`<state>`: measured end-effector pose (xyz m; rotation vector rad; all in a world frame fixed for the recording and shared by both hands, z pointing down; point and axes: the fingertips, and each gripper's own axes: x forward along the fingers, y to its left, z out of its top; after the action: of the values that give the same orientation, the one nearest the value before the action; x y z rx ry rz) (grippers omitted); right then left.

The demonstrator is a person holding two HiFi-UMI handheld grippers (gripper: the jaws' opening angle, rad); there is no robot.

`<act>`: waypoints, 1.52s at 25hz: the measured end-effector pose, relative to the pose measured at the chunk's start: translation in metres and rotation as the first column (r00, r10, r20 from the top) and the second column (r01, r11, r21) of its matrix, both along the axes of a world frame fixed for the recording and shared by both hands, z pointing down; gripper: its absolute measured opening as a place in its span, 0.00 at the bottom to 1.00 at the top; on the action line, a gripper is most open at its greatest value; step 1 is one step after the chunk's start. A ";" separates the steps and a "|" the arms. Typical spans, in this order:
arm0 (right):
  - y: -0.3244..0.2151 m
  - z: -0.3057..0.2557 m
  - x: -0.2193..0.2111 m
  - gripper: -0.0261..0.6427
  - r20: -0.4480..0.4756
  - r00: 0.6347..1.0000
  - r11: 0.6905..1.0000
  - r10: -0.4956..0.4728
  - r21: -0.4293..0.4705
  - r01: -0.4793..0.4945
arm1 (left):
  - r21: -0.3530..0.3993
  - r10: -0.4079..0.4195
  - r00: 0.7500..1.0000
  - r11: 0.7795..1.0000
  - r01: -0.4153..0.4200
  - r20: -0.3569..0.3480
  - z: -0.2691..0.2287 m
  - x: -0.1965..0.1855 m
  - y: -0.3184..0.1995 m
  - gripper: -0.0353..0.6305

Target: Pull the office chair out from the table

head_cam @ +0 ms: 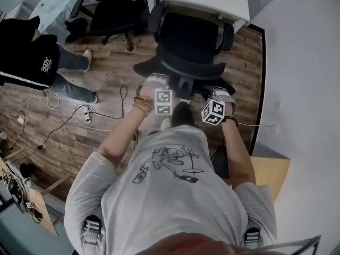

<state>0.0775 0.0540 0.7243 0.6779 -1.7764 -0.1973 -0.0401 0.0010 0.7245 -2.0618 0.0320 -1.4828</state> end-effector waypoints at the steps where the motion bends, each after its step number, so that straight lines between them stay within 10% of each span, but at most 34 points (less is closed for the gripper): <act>1: 0.008 0.000 -0.003 0.20 0.002 1.000 1.000 0.000 -0.002 0.000 | -0.011 -0.004 1.000 1.000 0.004 0.004 0.000 -0.003 0.008 0.22; 31: 0.115 -0.014 -0.048 0.24 0.025 0.998 0.996 0.055 -0.076 -0.053 | -0.101 -0.020 0.999 0.995 0.016 -0.043 -0.017 -0.047 0.115 0.27; 38: 0.120 -0.064 -0.066 0.13 0.294 0.944 0.988 0.147 -0.097 -0.123 | -0.191 -0.128 0.972 0.977 0.090 -0.198 -0.059 -0.046 0.124 0.19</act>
<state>0.0117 0.1737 0.6603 0.8033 -2.0068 0.0736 -0.0862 0.1252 0.6656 -2.3924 0.0988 -1.3685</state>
